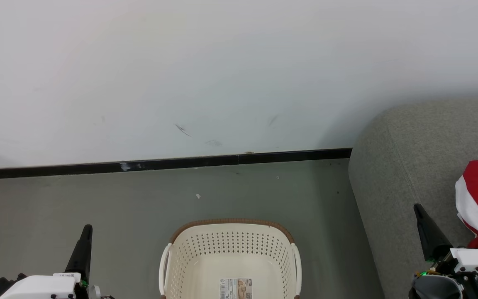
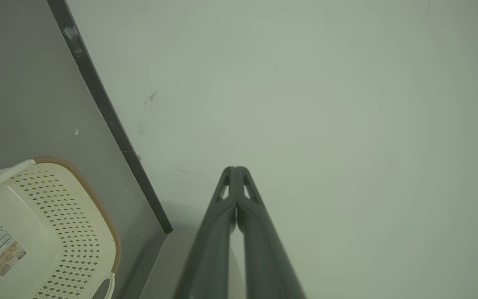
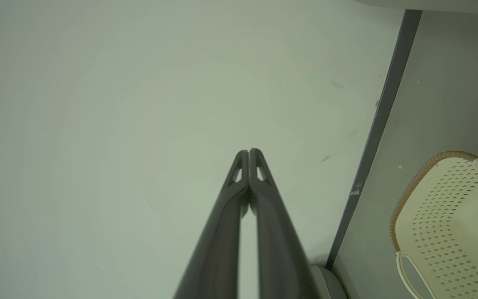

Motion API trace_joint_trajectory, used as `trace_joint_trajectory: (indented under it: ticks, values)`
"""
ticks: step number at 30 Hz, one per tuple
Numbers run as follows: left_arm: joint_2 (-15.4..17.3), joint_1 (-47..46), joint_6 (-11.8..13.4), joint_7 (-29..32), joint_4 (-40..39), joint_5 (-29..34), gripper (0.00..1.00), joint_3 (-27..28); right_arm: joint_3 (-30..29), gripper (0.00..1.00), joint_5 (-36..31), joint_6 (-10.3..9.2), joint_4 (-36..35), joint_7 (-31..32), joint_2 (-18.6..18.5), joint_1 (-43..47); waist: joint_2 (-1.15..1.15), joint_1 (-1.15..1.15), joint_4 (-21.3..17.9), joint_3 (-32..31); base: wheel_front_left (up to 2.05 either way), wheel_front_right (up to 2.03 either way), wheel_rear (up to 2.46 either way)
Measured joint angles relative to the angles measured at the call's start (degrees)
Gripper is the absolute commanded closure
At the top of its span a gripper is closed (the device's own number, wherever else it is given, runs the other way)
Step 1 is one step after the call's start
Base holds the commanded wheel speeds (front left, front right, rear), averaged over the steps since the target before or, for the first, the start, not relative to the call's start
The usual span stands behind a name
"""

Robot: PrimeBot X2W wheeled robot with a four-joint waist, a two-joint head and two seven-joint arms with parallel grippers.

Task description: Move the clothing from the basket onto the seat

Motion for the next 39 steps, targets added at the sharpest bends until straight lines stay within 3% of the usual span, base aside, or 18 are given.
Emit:
trace_joint_trajectory:
  ticks: [39]
  values:
    - [0.00, -0.01, -0.16, 0.01, 0.08, 0.00, 1.00, 0.03, 0.02, 1.00, 0.08, 0.00, 0.01, 0.00, -0.03, 0.00, 0.00, 0.00, 0.00, 0.00, 0.00, 0.00, 0.00]
